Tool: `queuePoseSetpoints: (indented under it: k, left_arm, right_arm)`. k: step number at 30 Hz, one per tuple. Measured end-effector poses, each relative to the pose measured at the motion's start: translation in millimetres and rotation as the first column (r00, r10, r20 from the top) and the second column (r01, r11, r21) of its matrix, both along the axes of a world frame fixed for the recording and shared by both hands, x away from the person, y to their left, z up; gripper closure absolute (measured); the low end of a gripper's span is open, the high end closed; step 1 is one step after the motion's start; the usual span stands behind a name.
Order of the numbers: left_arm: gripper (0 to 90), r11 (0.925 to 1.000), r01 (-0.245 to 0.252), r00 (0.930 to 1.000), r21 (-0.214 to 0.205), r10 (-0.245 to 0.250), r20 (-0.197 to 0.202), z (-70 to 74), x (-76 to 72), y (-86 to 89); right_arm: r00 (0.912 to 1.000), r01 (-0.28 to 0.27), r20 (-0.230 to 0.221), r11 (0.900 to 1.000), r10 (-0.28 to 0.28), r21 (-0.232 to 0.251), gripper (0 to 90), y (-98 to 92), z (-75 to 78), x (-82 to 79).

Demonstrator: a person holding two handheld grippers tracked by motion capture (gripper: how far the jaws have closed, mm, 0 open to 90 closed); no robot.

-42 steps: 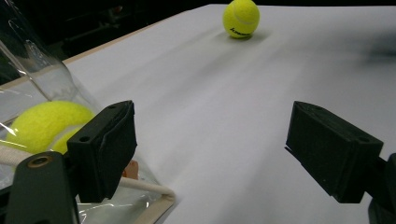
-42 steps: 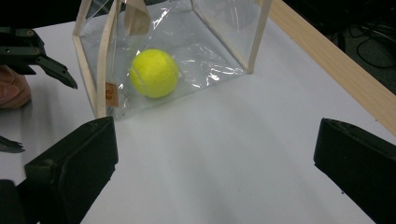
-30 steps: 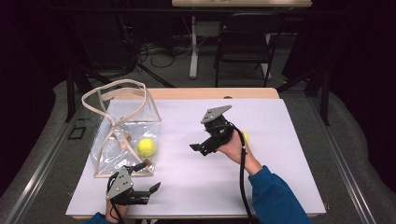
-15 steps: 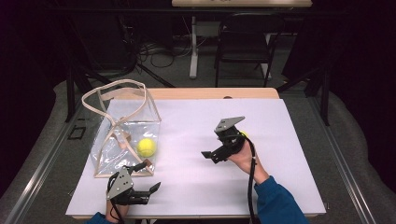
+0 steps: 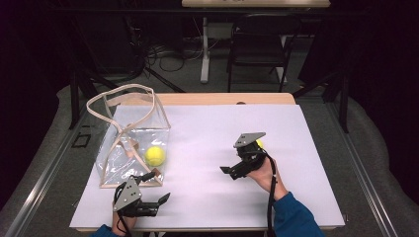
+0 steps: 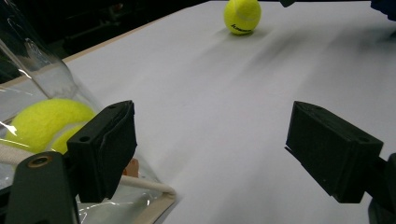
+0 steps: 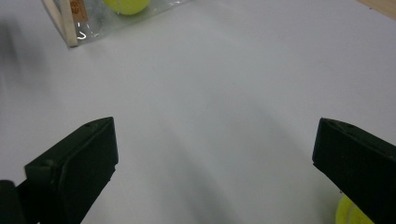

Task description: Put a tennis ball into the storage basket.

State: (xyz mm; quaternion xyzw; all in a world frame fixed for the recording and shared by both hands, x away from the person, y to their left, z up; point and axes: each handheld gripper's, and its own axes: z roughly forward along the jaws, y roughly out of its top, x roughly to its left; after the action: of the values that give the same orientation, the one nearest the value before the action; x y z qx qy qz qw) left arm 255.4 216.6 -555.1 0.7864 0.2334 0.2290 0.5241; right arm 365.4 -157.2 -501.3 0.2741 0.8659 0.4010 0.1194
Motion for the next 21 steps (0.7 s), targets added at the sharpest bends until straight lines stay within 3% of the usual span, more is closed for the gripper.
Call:
queuePoseSetpoints:
  k: [21]
  left_arm:
    - [16.1, 1.0000, 0.001, 1.0000, 0.005, -0.001, 0.002, 0.1, -1.0, 0.0]
  right_arm:
    - [0.9992, 0.039, 0.007, 0.9990, -0.039, -0.023, 0.0, -15.3, -7.5, -11.6]
